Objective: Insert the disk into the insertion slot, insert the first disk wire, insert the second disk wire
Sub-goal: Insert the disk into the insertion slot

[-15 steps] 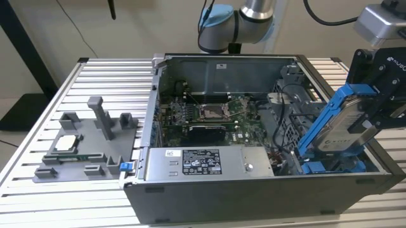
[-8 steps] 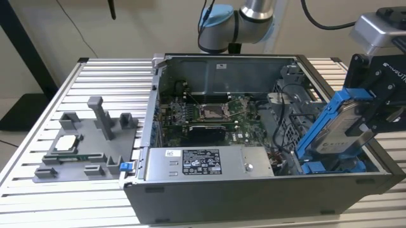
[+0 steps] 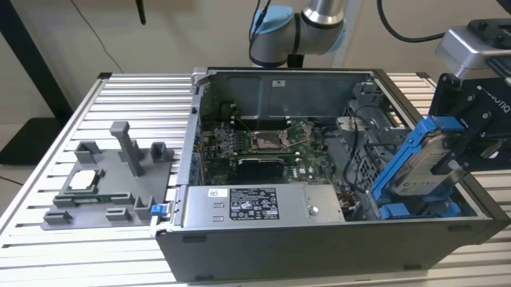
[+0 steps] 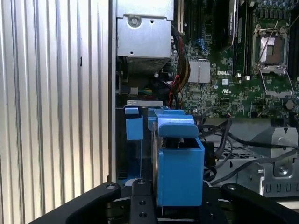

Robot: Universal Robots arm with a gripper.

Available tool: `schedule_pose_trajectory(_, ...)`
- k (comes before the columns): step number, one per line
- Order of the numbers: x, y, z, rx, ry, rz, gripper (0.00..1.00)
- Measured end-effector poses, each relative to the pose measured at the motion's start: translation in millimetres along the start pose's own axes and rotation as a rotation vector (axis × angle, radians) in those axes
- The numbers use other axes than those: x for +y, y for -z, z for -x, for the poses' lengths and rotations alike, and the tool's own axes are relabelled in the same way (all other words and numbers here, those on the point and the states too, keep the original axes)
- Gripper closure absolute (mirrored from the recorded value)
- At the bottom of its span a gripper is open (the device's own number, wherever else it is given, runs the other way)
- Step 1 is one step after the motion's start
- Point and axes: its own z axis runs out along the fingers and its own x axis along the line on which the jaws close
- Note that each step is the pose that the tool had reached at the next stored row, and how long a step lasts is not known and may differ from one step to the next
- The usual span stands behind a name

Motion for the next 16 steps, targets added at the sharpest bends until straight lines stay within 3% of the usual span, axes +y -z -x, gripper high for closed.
schedule_pose_trajectory(10, -0.3, -12.0, -1.4, -0.0144, 0.0, 0.0002, 1.0)
schedule_pose_trajectory(16, -0.6, -22.2, -2.6, -0.0184, 0.0, 0.0003, 1.0)
